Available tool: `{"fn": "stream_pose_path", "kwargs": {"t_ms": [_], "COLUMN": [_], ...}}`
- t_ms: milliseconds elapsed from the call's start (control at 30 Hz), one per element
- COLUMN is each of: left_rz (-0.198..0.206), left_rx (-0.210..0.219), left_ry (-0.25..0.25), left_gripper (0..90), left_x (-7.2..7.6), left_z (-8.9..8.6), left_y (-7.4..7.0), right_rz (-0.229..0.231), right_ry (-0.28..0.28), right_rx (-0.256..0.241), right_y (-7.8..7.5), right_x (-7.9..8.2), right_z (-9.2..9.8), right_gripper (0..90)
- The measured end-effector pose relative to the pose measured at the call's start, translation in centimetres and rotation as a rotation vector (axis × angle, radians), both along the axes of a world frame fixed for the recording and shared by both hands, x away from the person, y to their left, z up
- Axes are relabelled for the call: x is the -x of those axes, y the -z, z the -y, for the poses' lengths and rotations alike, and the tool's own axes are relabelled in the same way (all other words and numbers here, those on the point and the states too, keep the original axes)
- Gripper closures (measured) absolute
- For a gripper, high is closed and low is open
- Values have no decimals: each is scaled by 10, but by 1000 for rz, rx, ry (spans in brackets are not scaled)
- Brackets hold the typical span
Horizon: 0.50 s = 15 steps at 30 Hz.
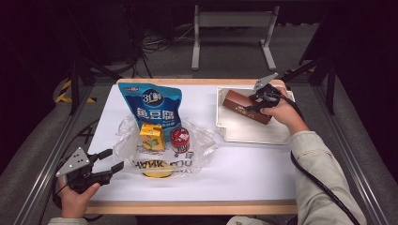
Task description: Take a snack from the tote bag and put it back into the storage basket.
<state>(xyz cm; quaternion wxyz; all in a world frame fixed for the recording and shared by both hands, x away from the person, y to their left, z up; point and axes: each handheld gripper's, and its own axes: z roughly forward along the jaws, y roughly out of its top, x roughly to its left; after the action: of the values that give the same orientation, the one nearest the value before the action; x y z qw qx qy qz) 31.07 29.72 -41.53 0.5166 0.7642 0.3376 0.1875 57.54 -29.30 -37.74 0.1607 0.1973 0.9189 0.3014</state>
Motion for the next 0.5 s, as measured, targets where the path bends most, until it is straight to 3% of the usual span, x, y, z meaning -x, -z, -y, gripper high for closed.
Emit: {"fn": "stream_pose_path", "kwargs": {"t_ms": [500], "left_rz": [1], "left_rx": [2], "left_ry": [-1], "left_gripper": [327], "left_x": [1], "left_z": [0], "left_y": [-1], "right_rz": [-2], "right_ry": [12], "right_rx": [5], "right_y": [10], "right_x": [-2], "right_z": [-4], "right_gripper": [408]}}
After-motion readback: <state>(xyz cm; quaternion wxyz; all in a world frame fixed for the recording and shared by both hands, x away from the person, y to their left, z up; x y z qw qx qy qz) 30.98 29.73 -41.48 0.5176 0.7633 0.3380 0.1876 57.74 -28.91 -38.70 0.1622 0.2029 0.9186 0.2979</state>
